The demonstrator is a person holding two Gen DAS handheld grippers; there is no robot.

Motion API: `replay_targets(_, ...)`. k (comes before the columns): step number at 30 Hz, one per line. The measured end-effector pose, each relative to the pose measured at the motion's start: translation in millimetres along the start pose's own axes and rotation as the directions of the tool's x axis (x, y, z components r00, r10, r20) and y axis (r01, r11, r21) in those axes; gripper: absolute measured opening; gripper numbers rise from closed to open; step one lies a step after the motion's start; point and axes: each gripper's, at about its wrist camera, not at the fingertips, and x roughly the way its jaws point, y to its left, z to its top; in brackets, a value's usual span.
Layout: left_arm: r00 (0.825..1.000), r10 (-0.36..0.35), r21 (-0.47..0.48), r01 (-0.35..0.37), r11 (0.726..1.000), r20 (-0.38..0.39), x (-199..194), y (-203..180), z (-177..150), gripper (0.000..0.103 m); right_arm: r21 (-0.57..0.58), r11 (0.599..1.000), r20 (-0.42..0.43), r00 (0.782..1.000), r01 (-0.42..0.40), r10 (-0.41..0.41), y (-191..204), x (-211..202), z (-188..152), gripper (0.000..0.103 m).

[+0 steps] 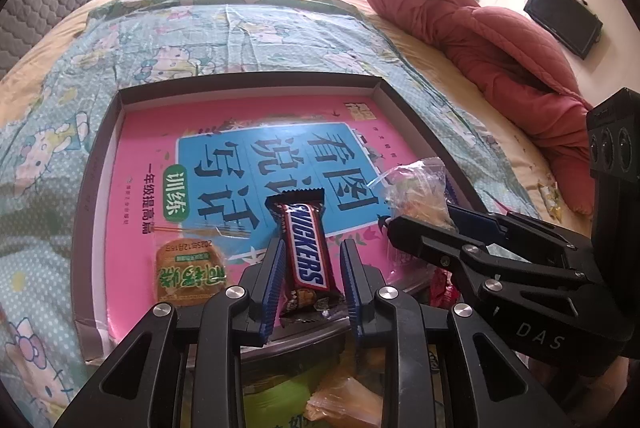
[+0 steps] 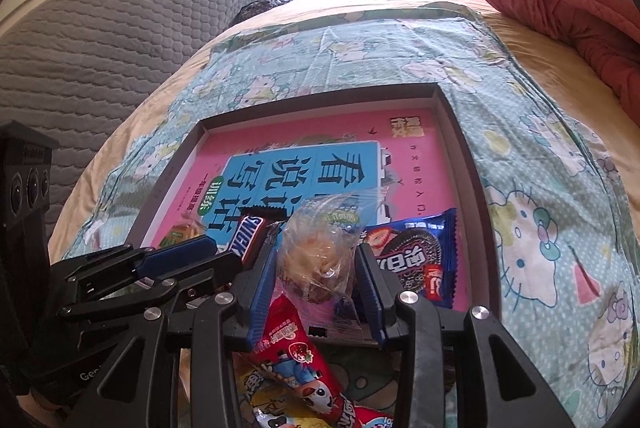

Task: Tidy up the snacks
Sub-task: 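Open left gripper to drop Snickers in tray while right gripper releases bread bag there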

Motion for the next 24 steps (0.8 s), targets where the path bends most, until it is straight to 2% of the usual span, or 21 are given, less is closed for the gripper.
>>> replay_targets(14, 1.000, 0.000, -0.019, 0.000, 1.000, -0.009, -1.8, 6.9, 1.3, 0.029, 0.014, 0.999, -0.027, 0.999, -0.040, 0.040, 0.1, 3.2, -1.5, 0.041)
replay_targets(24, 1.000, 0.000, -0.017, 0.000, 1.000, -0.016, -2.3, 6.6, 1.9, 0.031, 0.015, 0.999, -0.034, 0.999, -0.035, 0.035, -0.3, 3.2, -2.0, 0.042)
